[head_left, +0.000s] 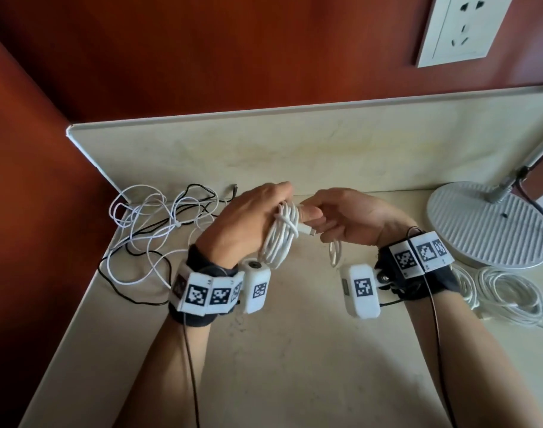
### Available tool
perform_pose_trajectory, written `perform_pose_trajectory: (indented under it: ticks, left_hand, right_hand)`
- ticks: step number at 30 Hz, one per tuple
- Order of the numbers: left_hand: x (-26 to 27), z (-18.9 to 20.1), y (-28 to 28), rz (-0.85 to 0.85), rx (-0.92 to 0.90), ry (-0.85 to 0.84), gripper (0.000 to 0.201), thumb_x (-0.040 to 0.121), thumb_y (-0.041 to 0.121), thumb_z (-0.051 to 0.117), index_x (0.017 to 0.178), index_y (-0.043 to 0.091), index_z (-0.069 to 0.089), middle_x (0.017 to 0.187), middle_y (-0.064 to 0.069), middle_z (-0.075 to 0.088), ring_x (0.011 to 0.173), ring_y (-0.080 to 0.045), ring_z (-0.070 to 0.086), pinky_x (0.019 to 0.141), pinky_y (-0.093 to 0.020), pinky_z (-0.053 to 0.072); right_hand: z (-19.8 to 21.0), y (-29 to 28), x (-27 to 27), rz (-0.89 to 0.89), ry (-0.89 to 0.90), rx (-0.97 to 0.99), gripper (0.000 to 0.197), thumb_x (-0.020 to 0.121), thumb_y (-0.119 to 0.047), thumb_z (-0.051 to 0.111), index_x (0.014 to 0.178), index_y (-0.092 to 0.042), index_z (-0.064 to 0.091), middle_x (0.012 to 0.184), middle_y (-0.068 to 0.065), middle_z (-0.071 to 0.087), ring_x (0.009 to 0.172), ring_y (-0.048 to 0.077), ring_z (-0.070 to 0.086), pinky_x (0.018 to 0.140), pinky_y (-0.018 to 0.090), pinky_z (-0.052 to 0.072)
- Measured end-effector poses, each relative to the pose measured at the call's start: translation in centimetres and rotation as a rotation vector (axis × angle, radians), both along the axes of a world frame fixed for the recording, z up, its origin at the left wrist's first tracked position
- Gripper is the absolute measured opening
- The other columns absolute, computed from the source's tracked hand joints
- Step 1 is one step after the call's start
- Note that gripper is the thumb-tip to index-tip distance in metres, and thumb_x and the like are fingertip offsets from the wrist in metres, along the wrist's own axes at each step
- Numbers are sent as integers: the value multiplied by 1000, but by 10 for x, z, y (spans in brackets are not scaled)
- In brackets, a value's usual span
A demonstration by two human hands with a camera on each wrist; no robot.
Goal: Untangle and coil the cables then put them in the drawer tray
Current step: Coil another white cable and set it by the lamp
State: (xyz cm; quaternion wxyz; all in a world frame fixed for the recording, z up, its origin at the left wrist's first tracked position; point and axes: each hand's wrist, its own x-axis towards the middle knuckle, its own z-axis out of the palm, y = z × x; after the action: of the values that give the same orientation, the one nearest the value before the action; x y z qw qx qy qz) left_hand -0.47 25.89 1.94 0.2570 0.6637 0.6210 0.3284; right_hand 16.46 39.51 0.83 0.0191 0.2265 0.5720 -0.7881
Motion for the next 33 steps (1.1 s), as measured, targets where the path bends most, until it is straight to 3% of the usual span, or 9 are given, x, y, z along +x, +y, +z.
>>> perform_pose_trajectory:
  ticks: [4,6,10,13,18,21,24,29,33]
  left_hand:
    - [15,9,2,133,9,574,51,90,65,46,93,14,40,88,-7,55,64,-8,54,63,-23,46]
    - [21,12,5,194,-64,706,33,101,43,52,93,12,41,89,-6,51,66,-19,55,74,-39,54]
    - [16,3,8,236,-92,756,19,105,23,58,95,12,46,84,-2,45,63,-17,53,63,-32,45]
    - [15,1,8,216,-72,822,16,106,22,53,98,9,48,79,1,38,59,-10,44,54,-22,32]
    - [14,0,17,278,-160,885,23,104,30,58,106,8,54,91,-8,49,82,-35,64,64,-39,43]
    - [20,1,25,374,-181,817,16,97,18,58,110,9,62,107,-13,61,92,-37,66,68,-38,43]
    - [20,2,27,533,-35,652,11,91,11,53,81,16,51,92,-11,64,79,-38,63,59,-35,35]
    - [2,-3,28,761,182,396,22,103,15,44,81,19,45,74,1,56,61,-23,50,49,-31,25]
    - [-10,-5,25,812,283,216,43,111,33,37,70,23,40,61,7,50,52,-8,46,47,-27,27]
  right_hand:
    - [5,-2,3,-10,37,165,37,109,-13,45,73,-12,52,66,-3,38,61,13,19,48,21,21]
    - [8,-6,3,-21,0,306,41,108,-19,50,68,-14,52,65,-1,35,61,15,21,49,20,27]
    - [19,-10,2,-69,-113,645,29,106,-15,53,83,-4,67,62,-2,50,58,12,40,54,23,39]
    - [22,-15,2,-127,-143,767,35,102,-5,43,109,-22,73,70,-2,64,60,14,48,57,29,44]
    - [34,-28,3,-171,-63,898,32,99,-2,42,109,-21,66,87,-2,73,57,21,64,55,38,51]
    - [41,-38,1,-197,-31,951,28,100,-2,43,105,-18,65,94,-5,71,58,18,68,55,37,55]
    - [44,-44,0,-246,-17,984,20,103,-6,44,108,-18,60,100,-7,66,58,12,68,55,37,55]
    - [53,-50,7,-276,32,827,27,103,-7,54,126,-18,46,121,-1,59,70,15,75,69,45,64]
    - [48,-54,0,-203,50,764,13,103,-9,57,115,-15,57,89,5,75,76,20,75,78,56,61]
